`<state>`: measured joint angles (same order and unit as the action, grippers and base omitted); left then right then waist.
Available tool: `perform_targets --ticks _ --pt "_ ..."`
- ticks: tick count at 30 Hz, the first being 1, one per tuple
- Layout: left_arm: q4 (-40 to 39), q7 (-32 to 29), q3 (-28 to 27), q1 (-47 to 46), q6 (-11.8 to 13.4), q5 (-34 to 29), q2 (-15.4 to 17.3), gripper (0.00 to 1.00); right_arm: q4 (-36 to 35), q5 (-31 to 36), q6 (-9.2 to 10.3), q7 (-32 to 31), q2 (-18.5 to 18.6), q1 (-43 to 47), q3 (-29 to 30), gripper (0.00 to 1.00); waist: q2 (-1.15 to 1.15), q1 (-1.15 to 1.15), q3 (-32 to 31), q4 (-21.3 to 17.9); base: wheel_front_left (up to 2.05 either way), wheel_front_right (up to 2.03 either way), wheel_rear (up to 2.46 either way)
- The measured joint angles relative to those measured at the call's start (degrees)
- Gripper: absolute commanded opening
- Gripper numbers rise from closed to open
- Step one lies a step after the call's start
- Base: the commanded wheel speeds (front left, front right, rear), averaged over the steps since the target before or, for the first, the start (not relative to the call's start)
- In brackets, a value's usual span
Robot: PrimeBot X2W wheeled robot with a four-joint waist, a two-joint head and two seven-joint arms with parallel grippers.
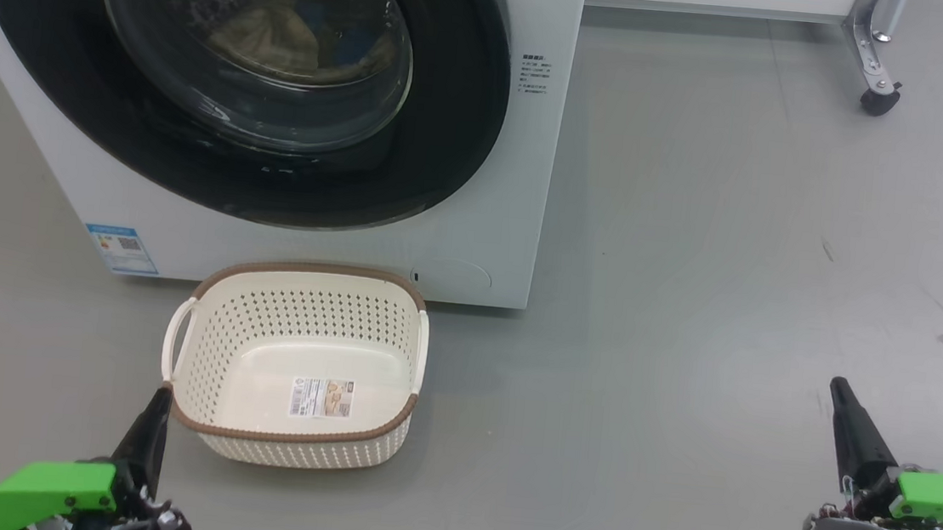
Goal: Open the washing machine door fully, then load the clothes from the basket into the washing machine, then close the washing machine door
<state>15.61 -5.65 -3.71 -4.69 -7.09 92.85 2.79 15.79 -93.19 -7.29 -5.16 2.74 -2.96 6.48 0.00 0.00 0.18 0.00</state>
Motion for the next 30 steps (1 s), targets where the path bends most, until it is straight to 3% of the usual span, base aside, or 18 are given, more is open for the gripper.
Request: perform_targets --ticks 30 --pt "0.01 -0.23 -0.19 0.00 0.00 -0.01 -0.16 0.00 0.01 0.02 0.00 -0.49 -0.03 0.00 0.36 0.00 0.00 0.00 0.00 0.00 0.00 0.00 0.00"
